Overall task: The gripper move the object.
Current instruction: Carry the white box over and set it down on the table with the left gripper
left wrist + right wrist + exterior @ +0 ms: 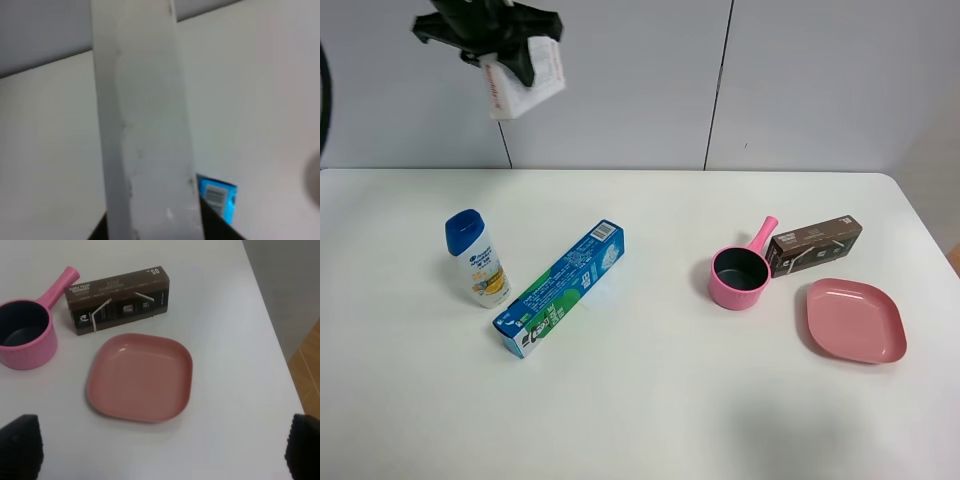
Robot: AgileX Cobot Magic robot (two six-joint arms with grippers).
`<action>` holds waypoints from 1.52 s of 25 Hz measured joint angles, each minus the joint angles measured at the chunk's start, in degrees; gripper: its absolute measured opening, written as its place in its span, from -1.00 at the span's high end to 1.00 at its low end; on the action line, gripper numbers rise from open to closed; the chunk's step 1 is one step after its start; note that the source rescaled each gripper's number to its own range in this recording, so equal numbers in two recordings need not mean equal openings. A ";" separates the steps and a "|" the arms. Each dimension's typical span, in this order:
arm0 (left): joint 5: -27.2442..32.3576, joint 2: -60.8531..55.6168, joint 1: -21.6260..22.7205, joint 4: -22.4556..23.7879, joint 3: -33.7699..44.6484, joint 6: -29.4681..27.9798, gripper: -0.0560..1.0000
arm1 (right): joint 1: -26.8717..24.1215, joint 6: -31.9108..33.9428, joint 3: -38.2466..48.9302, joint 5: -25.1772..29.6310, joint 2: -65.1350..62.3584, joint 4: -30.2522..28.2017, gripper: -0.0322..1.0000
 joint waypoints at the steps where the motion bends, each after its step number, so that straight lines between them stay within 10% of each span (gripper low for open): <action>1: 0.12 -1.04 2.11 0.00 0.90 0.06 0.88 | 0.00 0.00 0.00 0.00 0.00 0.00 -1.00; 8: -1.24 -11.76 15.40 0.38 15.77 0.47 0.88 | 0.00 0.00 0.00 0.00 0.00 0.00 -1.00; 14: -14.19 -23.60 22.16 0.00 38.35 0.59 0.88 | 0.00 0.00 0.00 0.00 0.00 0.00 -1.00; 24: -36.08 -31.83 22.22 -5.04 70.23 -1.46 0.88 | 0.00 0.00 0.00 0.00 0.00 -0.05 -1.00; 38: -57.48 -32.64 16.08 -5.64 89.89 -1.98 0.88 | 0.00 0.00 0.00 0.00 0.00 -0.05 -1.00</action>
